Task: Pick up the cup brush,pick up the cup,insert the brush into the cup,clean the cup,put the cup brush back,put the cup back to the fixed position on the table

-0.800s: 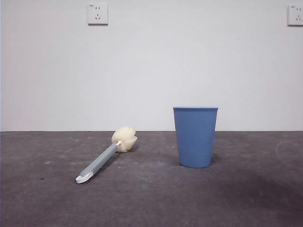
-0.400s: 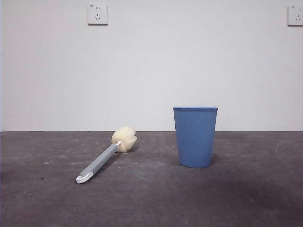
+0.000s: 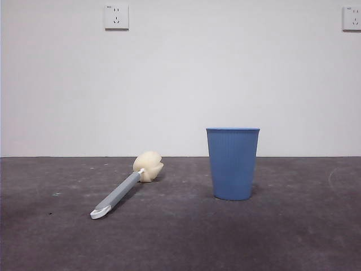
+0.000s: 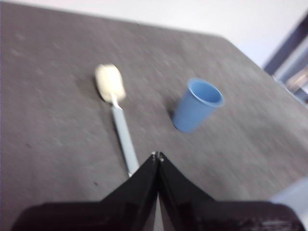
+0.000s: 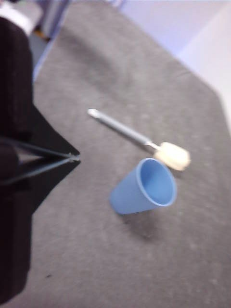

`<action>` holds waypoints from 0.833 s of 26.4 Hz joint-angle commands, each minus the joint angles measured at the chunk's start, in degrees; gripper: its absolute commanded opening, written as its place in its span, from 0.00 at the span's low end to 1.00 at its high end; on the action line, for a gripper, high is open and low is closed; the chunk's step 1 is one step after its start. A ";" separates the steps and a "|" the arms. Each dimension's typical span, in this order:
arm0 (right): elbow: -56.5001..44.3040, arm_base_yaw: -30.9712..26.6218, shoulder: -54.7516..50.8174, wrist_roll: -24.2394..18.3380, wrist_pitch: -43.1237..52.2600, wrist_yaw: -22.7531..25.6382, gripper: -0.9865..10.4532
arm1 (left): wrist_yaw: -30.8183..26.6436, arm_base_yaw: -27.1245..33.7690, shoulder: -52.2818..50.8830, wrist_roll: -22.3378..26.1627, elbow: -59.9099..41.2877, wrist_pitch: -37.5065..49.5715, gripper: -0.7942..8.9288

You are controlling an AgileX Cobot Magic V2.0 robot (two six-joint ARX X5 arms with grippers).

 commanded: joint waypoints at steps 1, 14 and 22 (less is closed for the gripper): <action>5.05 0.13 3.34 -8.57 -7.82 -0.09 0.08 | 3.39 0.09 2.78 5.16 2.89 -4.28 0.07; 10.32 0.13 7.96 -16.22 -21.75 -0.04 0.10 | 8.09 0.04 8.85 14.27 9.99 -17.31 0.09; 10.32 0.13 7.96 -14.80 -21.40 0.07 0.62 | 6.38 0.04 8.96 11.02 9.99 -17.00 0.59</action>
